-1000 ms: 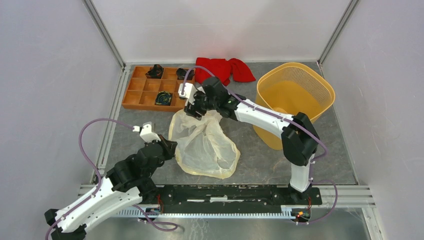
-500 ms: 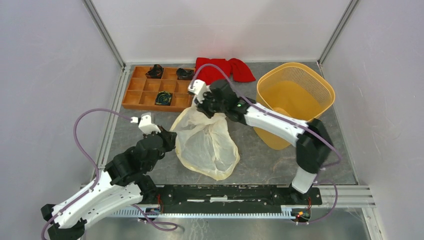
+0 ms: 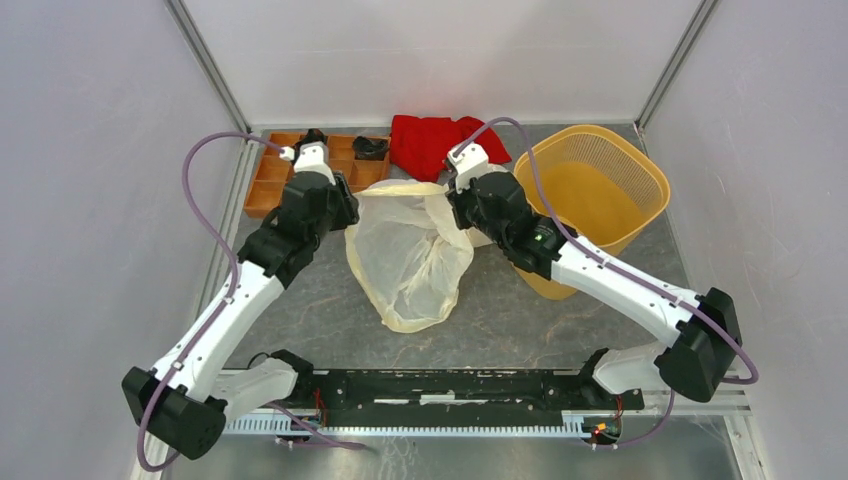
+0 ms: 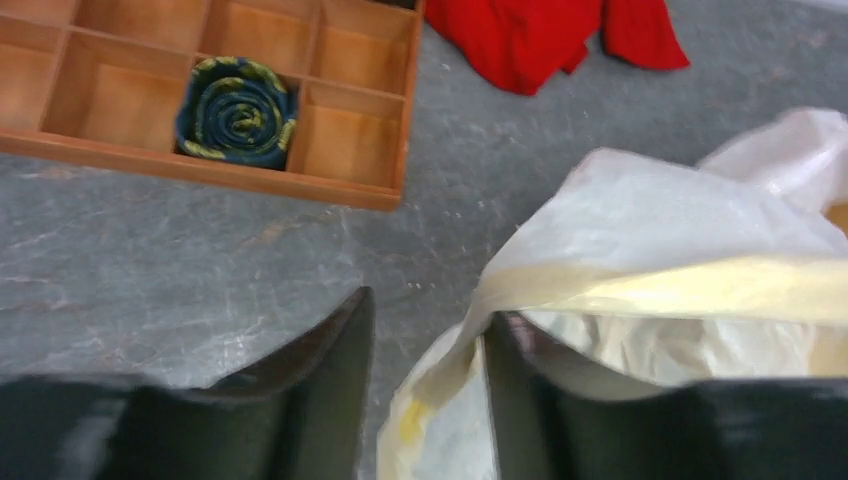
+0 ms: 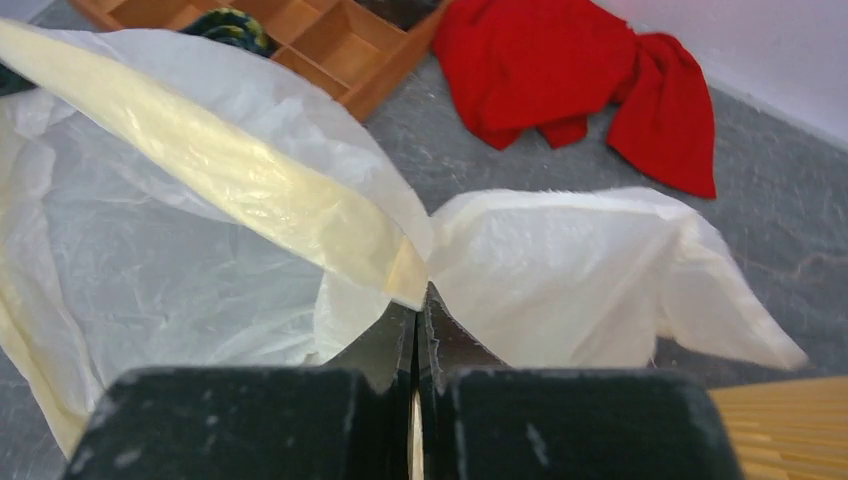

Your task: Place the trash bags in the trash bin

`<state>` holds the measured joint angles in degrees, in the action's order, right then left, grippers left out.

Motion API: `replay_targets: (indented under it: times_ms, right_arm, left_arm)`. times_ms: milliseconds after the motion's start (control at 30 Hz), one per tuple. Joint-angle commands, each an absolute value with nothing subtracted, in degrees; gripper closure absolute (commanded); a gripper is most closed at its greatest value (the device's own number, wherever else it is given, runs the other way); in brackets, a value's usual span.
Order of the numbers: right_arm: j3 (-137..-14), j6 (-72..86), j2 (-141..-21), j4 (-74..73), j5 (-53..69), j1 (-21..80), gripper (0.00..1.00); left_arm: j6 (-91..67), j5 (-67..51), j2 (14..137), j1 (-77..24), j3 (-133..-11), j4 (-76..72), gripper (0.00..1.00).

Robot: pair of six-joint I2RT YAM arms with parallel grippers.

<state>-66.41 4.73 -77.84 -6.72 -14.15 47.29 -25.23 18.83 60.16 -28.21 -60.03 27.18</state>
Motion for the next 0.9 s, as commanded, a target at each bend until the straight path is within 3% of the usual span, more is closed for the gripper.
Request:
replay_targets:
  times_ms: [0, 100, 200, 367, 533, 600, 667, 767, 867]
  right_arm:
    - [-64.47, 10.67, -76.96, -4.68, -20.89, 44.91, 1.00]
    - [-64.12, 11.33, -77.15, -4.65, -18.69, 43.28, 1.00]
    - [-64.36, 11.77, -78.39, -5.04, -15.89, 41.64, 1.00]
    - [-64.00, 12.96, -80.24, -6.24, -11.09, 39.92, 1.00]
    - [-62.11, 13.67, -78.90, -5.29, -8.43, 39.13, 1.00]
    - [-61.81, 13.70, -78.16, -5.25, -7.94, 39.11, 1.00]
    - [-61.68, 13.81, -77.77, -5.25, -7.23, 39.08, 1.00]
    - [-61.82, 13.89, -77.61, -5.58, -5.06, 39.07, 1.00]
    - [-62.10, 12.61, -78.03, -5.60, -3.58, 39.10, 1.00]
  left_arm:
    - [-24.86, 4.94, 54.49, -25.40, -57.80, 26.07, 0.37]
    - [-29.98, 3.28, 48.57, -25.40, -51.44, 27.12, 0.13]
    - [-35.46, 3.33, 41.18, -25.47, -44.30, 29.60, 0.01]
    - [-45.21, -2.76, 32.91, -25.40, -30.97, 24.45, 0.00]
    - [-53.02, -7.88, 37.61, -25.41, -21.14, 10.32, 0.00]
    - [-53.33, -7.43, 41.84, -25.45, -20.33, 5.77, 0.04]
    - [-53.41, -6.71, 45.50, -25.42, -20.08, 3.97, 0.15]
    - [-54.43, -7.63, 48.29, -25.41, -18.36, -0.57, 0.38]
    - [-53.84, -4.15, 48.61, -25.37, -18.15, -0.62, 0.69]
